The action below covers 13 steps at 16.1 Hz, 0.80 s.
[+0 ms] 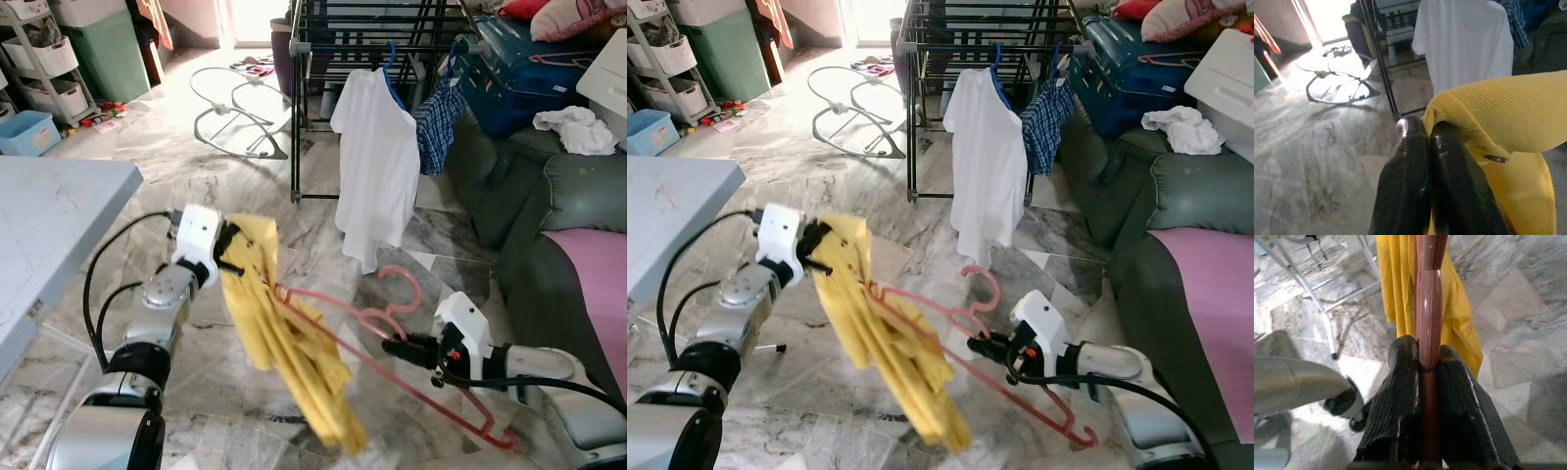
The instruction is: Hang hanger
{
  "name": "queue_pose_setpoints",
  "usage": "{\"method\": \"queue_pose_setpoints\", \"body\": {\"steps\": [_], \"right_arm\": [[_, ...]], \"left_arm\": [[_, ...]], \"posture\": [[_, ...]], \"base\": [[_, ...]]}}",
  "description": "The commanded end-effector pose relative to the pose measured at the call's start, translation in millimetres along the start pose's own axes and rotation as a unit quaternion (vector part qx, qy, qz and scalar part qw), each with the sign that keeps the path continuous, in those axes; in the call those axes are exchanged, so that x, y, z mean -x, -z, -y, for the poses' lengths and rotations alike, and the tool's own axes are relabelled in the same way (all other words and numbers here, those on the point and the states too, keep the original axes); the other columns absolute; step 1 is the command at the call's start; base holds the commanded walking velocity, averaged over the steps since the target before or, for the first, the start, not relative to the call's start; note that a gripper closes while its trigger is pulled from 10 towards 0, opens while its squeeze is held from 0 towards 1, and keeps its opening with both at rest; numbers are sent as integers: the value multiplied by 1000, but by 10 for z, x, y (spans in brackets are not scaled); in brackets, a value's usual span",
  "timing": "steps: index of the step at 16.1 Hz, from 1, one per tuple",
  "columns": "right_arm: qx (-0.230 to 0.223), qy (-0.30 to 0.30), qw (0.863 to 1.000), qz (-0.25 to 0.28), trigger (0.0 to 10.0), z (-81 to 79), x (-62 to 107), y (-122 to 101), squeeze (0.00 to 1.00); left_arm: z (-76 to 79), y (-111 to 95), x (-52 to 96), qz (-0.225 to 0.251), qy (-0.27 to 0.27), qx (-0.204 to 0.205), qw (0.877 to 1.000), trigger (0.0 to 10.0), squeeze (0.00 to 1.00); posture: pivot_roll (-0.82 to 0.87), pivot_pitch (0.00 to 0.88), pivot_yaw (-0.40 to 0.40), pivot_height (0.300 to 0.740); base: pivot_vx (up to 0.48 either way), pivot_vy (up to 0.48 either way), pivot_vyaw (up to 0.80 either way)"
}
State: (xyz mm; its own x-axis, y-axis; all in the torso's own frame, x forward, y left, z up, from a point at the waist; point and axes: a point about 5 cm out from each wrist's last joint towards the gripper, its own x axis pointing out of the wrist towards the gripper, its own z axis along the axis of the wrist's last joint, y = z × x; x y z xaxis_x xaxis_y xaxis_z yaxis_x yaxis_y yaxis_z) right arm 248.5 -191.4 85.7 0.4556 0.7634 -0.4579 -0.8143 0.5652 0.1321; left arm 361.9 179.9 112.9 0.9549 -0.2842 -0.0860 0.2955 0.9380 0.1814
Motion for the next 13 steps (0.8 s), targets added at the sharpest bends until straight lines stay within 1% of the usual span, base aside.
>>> {"method": "queue_pose_setpoints", "body": {"steps": [1, 2, 3, 4, 5, 6, 7, 8, 9, 10, 11, 12, 13], "right_arm": [[9, -31, 999, 1, 10000, -65, 9, -53, 0], [12, -43, 999, -3, 10000, -92, 19, -51, 0], [13, -37, 999, 0, 10000, -81, 13, -72, 0], [13, -37, 999, 1, 10000, -78, 10, -78, 0], [15, -40, 999, 4, 10000, -78, -6, -108, 0], [22, -35, 999, 4, 10000, -74, -27, -123, 0], [38, -15, 999, -8, 10000, -34, -60, -102, 0], [43, -10, 999, -13, 10000, -21, -74, -88, 0], [50, 4, 999, -13, 10000, 13, -111, -82, 0], [57, 19, 998, -6, 10000, 50, -157, -109, 0], [64, 28, 998, 0, 10000, 84, -209, -146, 0], [67, 31, 997, 1, 10000, 95, -223, -156, 0], [72, 43, 996, 7, 10000, 137, -282, -190, 0]], "left_arm": [[-62, -116, -22, 22, -10, -15, 1000, 10000, 0], [-80, -119, -19, 21, -17, -25, 999, 10000, 0], [-95, -109, -15, 17, -12, -15, 1000, 10000, 0], [-98, -106, -14, 15, -10, -17, 1000, 10000, 0], [-134, -85, 10, 11, -14, -27, 999, 10000, 0], [-159, -77, 21, 10, -17, -22, 1000, 10000, 0], [-171, -97, 24, 15, -12, -18, 1000, 10000, 0], [-168, -103, 26, 18, -6, -14, 1000, 10000, 0], [-136, -112, 33, 22, 19, -11, 1000, 10000, 0], [-83, -124, 45, 29, 55, -7, 998, 10000, 0], [-30, -126, 62, 33, 79, -16, 996, 10000, 0], [-16, -128, 66, 35, 85, -18, 996, 10000, 0], [38, -127, 81, 38, 101, -21, 994, 10000, 0]], "posture": [[-155, 34, 28, 740], [-154, 34, 29, 740], [-148, 38, 33, 740], [-146, 40, 35, 740], [-143, 45, 39, 740], [-145, 47, 41, 740], [-146, 50, 43, 740], [-146, 52, 45, 740], [-144, 57, 49, 740], [-145, 60, 50, 740], [-142, 67, 53, 740], [-142, 67, 53, 740], [-138, 69, 51, 740]], "base": [[0, 0, 0], [0, 0, 0], [0, 0, 0], [0, 0, 0], [0, 0, 0], [0, 0, 0], [0, 0, 0], [0, 0, 0], [0, 0, 0], [0, 0, 0], [0, 0, 0], [0, 0, 0], [0, 0, 0]]}}
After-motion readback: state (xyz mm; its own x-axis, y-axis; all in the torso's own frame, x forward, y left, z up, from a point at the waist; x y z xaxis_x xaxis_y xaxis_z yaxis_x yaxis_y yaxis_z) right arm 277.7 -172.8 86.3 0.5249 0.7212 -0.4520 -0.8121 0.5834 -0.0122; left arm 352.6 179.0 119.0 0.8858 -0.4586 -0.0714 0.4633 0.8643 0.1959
